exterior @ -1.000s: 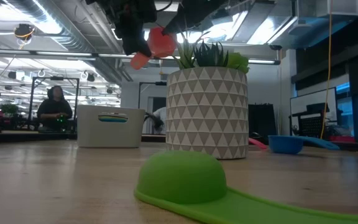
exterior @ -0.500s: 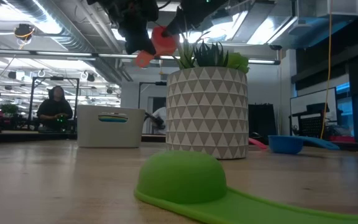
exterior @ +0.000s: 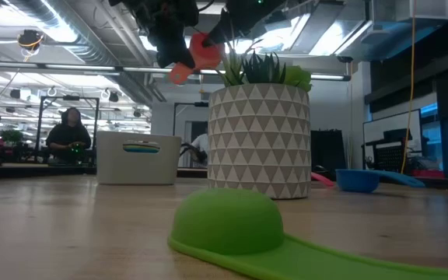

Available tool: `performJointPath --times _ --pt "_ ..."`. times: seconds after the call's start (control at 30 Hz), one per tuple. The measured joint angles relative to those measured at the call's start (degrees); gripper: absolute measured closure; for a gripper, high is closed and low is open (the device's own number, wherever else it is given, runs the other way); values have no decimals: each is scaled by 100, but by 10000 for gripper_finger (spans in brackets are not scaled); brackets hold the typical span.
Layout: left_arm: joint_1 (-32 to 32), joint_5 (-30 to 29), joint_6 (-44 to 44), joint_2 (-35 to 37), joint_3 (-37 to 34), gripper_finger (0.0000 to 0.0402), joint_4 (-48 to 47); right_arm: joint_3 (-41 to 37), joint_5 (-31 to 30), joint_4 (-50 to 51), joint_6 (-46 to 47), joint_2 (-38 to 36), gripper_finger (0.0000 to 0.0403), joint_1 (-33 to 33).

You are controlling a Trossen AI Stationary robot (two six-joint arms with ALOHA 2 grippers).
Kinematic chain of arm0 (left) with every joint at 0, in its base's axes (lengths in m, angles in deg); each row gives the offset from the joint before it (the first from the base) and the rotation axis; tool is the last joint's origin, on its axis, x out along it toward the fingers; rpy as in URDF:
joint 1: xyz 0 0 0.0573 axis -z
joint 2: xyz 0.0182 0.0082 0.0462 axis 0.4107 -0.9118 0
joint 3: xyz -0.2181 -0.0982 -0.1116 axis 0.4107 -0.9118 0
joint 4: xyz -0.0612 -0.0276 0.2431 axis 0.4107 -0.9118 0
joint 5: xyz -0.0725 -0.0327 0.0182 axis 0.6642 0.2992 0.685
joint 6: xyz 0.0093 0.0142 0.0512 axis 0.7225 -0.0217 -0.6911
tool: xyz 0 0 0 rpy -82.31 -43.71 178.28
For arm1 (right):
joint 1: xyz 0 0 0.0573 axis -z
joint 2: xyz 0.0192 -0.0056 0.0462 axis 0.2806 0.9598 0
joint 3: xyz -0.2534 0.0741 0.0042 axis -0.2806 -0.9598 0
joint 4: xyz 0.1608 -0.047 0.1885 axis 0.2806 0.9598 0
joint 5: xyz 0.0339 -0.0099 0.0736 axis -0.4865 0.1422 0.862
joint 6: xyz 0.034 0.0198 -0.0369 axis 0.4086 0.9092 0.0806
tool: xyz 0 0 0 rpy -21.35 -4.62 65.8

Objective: Nest measuring cups in basket
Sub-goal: Stack the orange measuring cup on top of the violet measuring cup in the gray bin

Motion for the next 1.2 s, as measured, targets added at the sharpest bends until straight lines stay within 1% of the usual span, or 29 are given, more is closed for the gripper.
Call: performJointPath --times 0.17,0.4,0.6,0.73,0.87,1.0,1.2 --pt "0 0 -11 0 2 391 0 0 2 2 -2 0 273 0" --pt "-2 -7 -9 0 2 398 0 0 0 2 -2 0 276 0" --pt "0 -4 -11 2 2 389 6 0 2 4 -2 0 277 0" --pt "0 -163 14 2 1 394 106 0 -8 3 -4 -1 278 7" --pt "0 -267 500 2 0 398 242 0 -106 -97 -11 -4 278 11" --pt "0 -328 1160 7 0 395 311 0 -508 -195 -13 -4 277 0" --pt "-2 -382 1640 9 0 398 355 0 -554 -226 -13 -4 275 2"
